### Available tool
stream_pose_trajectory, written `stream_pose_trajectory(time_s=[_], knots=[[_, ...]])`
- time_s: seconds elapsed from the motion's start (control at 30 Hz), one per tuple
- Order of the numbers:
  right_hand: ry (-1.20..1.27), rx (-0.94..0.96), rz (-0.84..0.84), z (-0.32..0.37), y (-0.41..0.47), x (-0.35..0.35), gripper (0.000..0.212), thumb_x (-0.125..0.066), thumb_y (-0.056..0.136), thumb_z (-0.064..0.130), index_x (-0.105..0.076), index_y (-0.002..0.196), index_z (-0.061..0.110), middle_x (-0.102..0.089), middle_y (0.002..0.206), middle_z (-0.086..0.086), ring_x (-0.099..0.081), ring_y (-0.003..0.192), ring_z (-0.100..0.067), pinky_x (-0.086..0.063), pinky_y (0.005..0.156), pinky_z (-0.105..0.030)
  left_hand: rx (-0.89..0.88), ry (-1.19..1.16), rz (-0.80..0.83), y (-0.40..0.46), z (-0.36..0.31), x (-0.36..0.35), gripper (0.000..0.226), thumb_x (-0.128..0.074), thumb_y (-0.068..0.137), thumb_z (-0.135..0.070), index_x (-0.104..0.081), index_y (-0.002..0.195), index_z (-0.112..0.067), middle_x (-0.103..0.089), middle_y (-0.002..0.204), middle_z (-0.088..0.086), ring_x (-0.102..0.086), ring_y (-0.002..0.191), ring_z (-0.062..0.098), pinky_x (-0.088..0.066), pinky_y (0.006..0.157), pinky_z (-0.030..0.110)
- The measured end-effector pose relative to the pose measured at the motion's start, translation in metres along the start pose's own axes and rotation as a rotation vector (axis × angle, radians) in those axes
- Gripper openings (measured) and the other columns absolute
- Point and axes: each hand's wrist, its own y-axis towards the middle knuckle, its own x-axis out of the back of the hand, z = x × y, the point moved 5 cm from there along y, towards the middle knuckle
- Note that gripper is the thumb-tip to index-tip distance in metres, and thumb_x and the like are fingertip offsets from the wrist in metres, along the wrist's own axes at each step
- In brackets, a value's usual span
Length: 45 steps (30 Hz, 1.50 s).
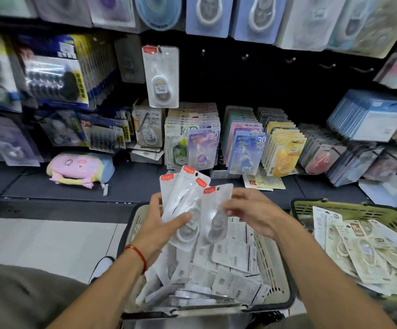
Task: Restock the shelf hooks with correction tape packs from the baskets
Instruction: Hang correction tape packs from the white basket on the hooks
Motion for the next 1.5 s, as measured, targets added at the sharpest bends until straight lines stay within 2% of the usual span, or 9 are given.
stream_pose_trajectory(time_s=[0.27, 0.47, 0.6, 0.87, 1.07, 1.23, 1.3, 1.37, 1.5], knots=[[-0.26, 0.207, -0.215, 0.086, 0.015, -0.025, 0.017, -0.077, 0.095, 0.029, -0.07, 0.096, 0.013, -0.067, 0.058, 0.005, -0.055, 0.044, -0.005, -0.037, 0.038, -0.018, -0.127, -0.119, -0.039, 0.034, -0.107, 0.008, 0.079, -0.098, 0.067, -0.024, -0.051, 0.13, -0.029, -0.075, 0.121, -0.001, -0.075, 0.108, 0.024, -0.062, 0.09, 0.049], [-0.22, 0.45, -0.236, 0.156, 0.027, -0.074, 0.027, -0.074, 0.094, 0.044, -0.07, 0.107, 0.02, -0.08, 0.093, 0.005, -0.077, 0.082, -0.01, -0.062, 0.066, -0.031, -0.237, -0.185, 0.027, 0.065, -0.18, 0.015, 0.09, -0.101, 0.062, -0.019, -0.047, 0.134, -0.025, -0.075, 0.121, 0.006, -0.075, 0.109, 0.028, -0.064, 0.084, 0.047], [-0.129, 0.459, -0.141, 0.168, 0.05, -0.107, 0.042, -0.082, 0.09, 0.032, -0.06, 0.125, 0.024, -0.08, 0.111, 0.006, -0.077, 0.1, -0.012, -0.062, 0.088, -0.039, -0.307, -0.239, -0.084, 0.082, -0.202, 0.038, 0.083, -0.1, 0.063, -0.024, -0.048, 0.128, -0.028, -0.078, 0.109, -0.003, -0.077, 0.102, 0.022, -0.064, 0.074, 0.037], [-0.311, 0.64, -0.307, 0.212, 0.11, -0.132, 0.038, -0.07, 0.099, 0.03, -0.047, 0.129, 0.037, -0.067, 0.117, 0.019, -0.066, 0.107, -0.001, -0.056, 0.089, -0.031, -0.507, -0.07, -0.561, 0.088, -0.21, 0.108, 0.075, -0.095, 0.074, -0.021, -0.043, 0.126, -0.036, -0.067, 0.115, -0.013, -0.069, 0.098, 0.002, -0.052, 0.081, 0.025], [-0.325, 0.623, -0.387, 0.231, 0.155, -0.134, 0.043, -0.067, 0.101, 0.033, -0.05, 0.139, 0.022, -0.068, 0.121, 0.007, -0.068, 0.109, -0.016, -0.056, 0.088, -0.038, -0.562, 0.01, -0.616, 0.084, -0.212, 0.117, 0.072, -0.092, 0.075, -0.02, -0.041, 0.124, -0.037, -0.062, 0.116, -0.016, -0.064, 0.096, -0.009, -0.047, 0.076, 0.017], [-0.45, 0.656, -0.463, 0.221, 0.168, -0.127, 0.031, -0.066, 0.1, 0.04, -0.053, 0.127, 0.034, -0.066, 0.113, 0.019, -0.067, 0.108, -0.012, -0.047, 0.072, -0.016, -0.573, 0.011, -0.609, 0.081, -0.212, 0.118, 0.074, -0.093, 0.074, -0.024, -0.04, 0.122, -0.044, -0.061, 0.113, -0.022, -0.062, 0.094, -0.015, -0.048, 0.075, 0.016], [-0.614, 0.642, -0.504, 0.212, 0.17, -0.127, 0.047, -0.063, 0.102, 0.042, -0.046, 0.142, 0.027, -0.059, 0.134, 0.008, -0.058, 0.125, -0.018, -0.043, 0.083, -0.01, -0.574, 0.008, -0.6, 0.079, -0.211, 0.118, 0.073, -0.093, 0.073, -0.025, -0.041, 0.119, -0.048, -0.061, 0.109, -0.027, -0.062, 0.095, -0.014, -0.048, 0.075, 0.014], [-0.828, 0.696, -0.62, 0.2, 0.164, -0.127, 0.072, -0.063, 0.103, 0.036, -0.028, 0.161, 0.011, -0.037, 0.156, -0.011, -0.042, 0.138, -0.026, -0.039, 0.102, -0.025, -0.573, 0.008, -0.593, 0.079, -0.211, 0.118, 0.071, -0.093, 0.073, -0.025, -0.041, 0.113, -0.053, -0.062, 0.109, -0.027, -0.063, 0.095, -0.013, -0.048, 0.075, 0.015], [-1.408, 1.073, -0.658, 0.186, 0.168, -0.139, 0.066, -0.073, 0.094, 0.02, -0.045, 0.154, 0.015, -0.038, 0.16, -0.016, -0.038, 0.149, -0.035, -0.039, 0.119, -0.055, -0.565, -0.012, -0.581, 0.084, -0.208, 0.114, 0.072, -0.093, 0.073, -0.027, -0.041, 0.117, -0.051, -0.063, 0.118, -0.019, -0.066, 0.103, 0.0, -0.051, 0.08, 0.022]])
